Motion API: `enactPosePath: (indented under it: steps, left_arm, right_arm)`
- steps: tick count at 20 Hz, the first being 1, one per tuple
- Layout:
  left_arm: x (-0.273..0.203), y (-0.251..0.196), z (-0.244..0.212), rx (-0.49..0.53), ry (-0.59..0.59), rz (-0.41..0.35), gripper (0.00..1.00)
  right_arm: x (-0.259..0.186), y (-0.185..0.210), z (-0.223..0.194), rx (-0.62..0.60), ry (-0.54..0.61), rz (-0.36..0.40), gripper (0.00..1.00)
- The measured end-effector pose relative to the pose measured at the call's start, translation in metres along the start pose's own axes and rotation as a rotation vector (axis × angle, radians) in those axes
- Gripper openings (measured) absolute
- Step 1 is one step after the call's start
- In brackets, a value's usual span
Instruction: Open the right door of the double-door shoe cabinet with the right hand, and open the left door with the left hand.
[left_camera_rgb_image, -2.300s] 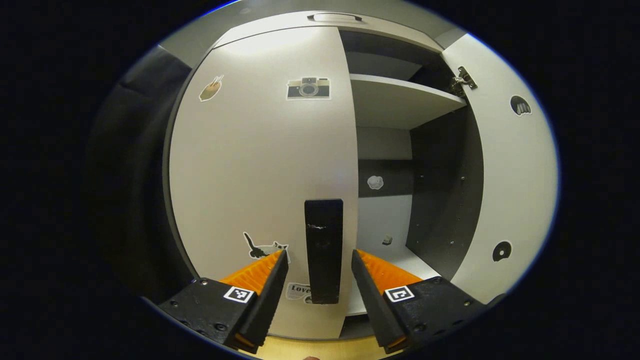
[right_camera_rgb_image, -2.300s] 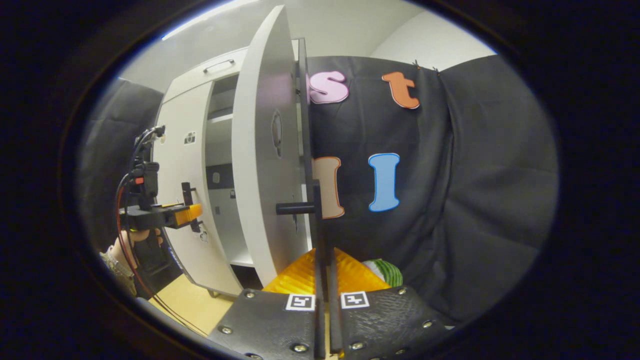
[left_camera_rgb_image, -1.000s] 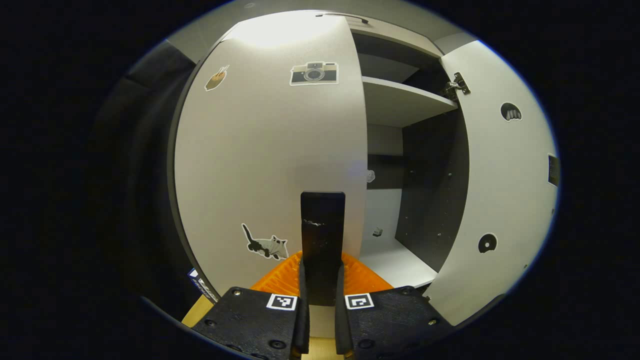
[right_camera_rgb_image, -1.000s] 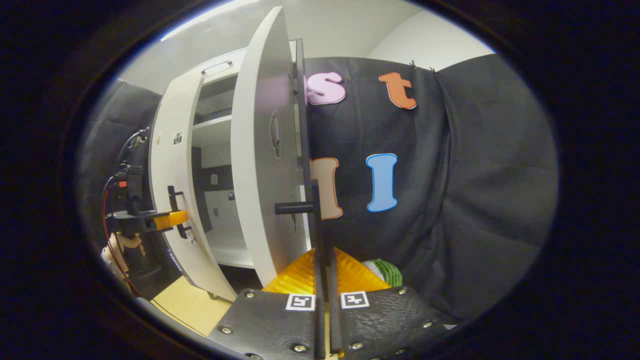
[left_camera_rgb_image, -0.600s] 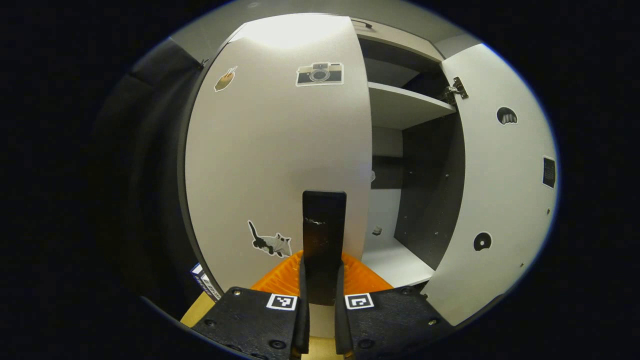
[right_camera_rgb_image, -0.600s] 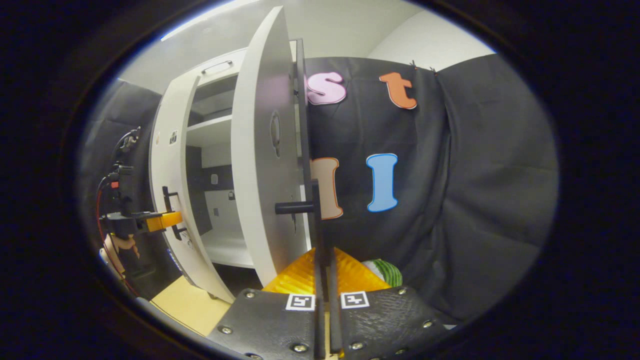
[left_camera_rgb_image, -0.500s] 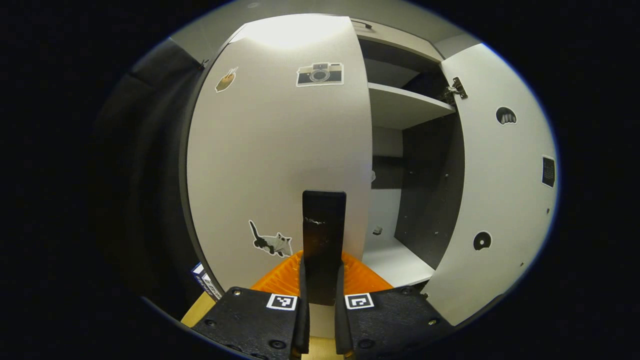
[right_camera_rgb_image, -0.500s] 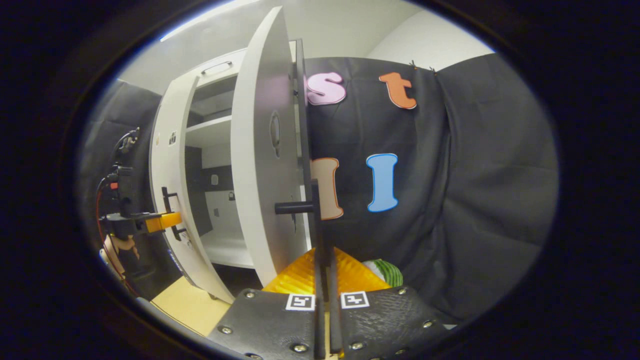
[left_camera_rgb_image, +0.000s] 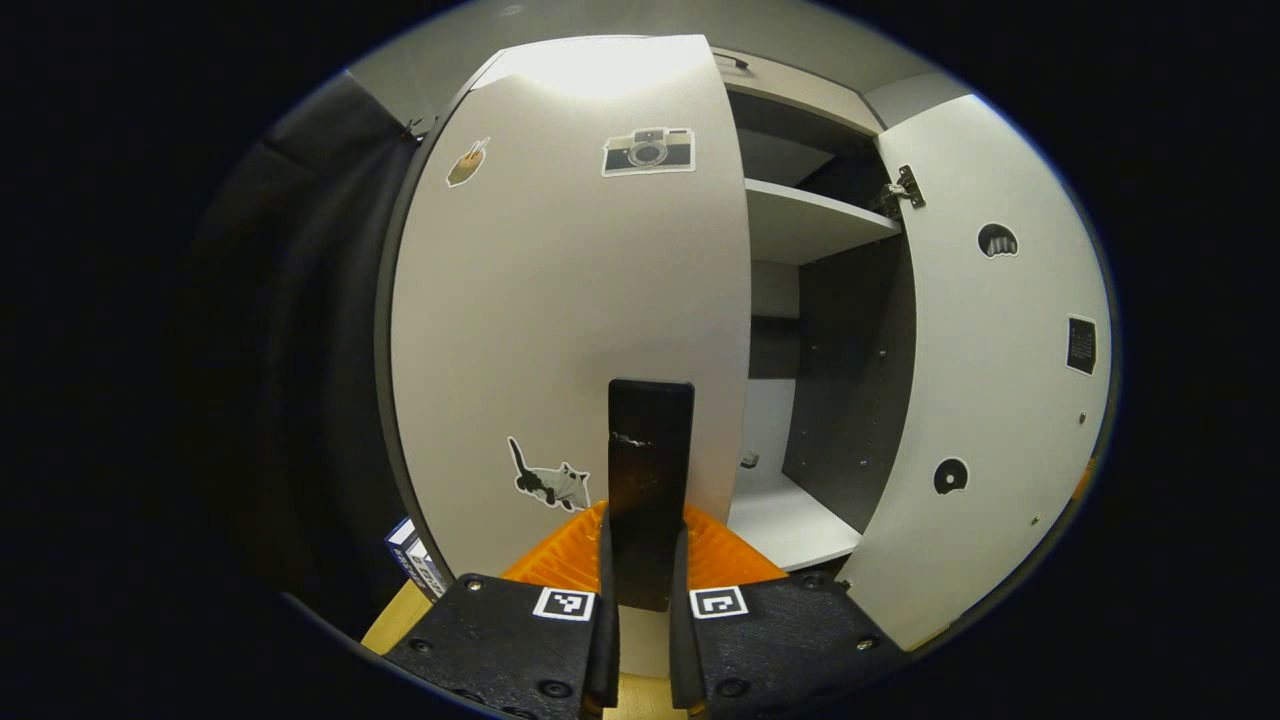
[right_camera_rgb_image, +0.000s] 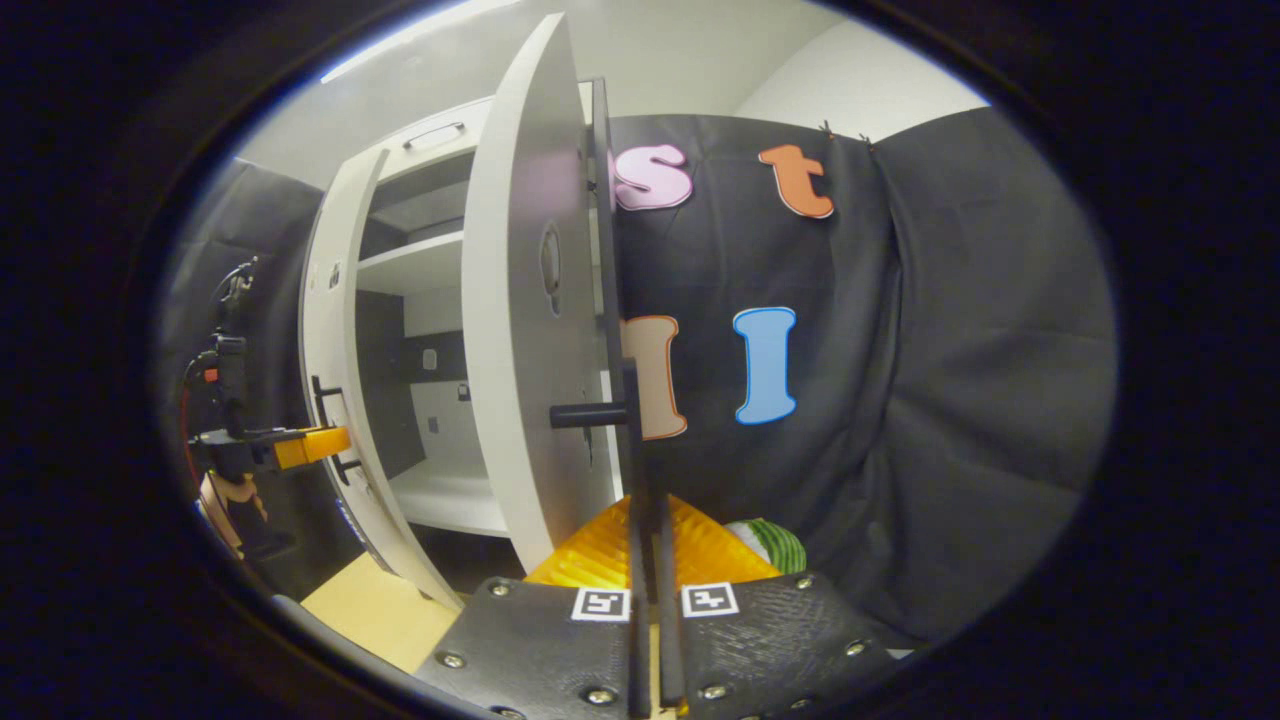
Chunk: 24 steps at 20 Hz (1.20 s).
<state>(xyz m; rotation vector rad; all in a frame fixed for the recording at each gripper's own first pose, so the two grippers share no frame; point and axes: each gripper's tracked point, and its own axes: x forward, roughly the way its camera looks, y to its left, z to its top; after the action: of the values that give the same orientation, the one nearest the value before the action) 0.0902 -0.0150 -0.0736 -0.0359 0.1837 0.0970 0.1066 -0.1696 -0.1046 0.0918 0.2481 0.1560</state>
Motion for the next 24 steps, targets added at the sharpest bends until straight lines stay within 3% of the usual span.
enactPosePath:
  steps: [24]
  left_arm:
    - [-0.064, 0.034, -0.002, -0.029, 0.013, -0.002, 0.20]
  right_arm:
    - [-0.002, -0.001, 0.000, 0.011, 0.002, -0.009, 0.05]
